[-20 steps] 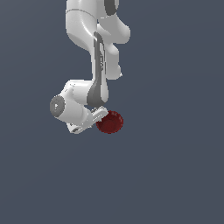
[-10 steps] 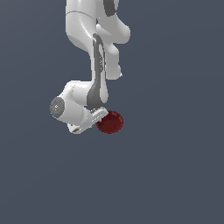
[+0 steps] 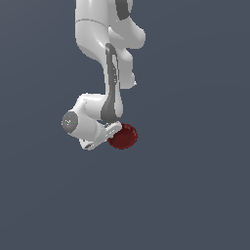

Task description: Pick up the object and move it to a goal position.

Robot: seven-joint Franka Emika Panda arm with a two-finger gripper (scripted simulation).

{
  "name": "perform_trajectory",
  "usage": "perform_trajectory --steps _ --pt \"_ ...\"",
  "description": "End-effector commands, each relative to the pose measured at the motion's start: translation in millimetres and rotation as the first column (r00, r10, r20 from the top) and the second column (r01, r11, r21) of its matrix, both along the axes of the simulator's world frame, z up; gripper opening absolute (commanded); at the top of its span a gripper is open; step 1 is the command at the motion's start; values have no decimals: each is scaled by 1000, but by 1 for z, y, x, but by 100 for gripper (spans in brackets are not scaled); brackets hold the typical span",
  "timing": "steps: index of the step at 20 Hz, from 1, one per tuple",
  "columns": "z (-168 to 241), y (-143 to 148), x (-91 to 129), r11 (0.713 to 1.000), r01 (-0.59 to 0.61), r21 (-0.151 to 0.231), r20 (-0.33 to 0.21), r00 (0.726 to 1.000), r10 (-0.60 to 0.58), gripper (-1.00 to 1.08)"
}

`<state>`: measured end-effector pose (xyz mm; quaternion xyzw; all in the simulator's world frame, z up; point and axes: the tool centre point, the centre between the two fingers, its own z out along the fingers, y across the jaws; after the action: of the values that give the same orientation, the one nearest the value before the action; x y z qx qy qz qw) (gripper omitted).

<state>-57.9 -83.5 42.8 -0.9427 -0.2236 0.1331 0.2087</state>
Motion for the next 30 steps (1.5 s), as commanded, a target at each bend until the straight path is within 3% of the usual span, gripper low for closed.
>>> perform_trajectory --steps 1,15,30 --pt "0 0 0 1000 0 0 1 1000 0 -100" --pt "11 6 6 1000 0 0 1 1000 0 -100" --pt "114 60 64 1000 -1 0 1 1000 1 -100"
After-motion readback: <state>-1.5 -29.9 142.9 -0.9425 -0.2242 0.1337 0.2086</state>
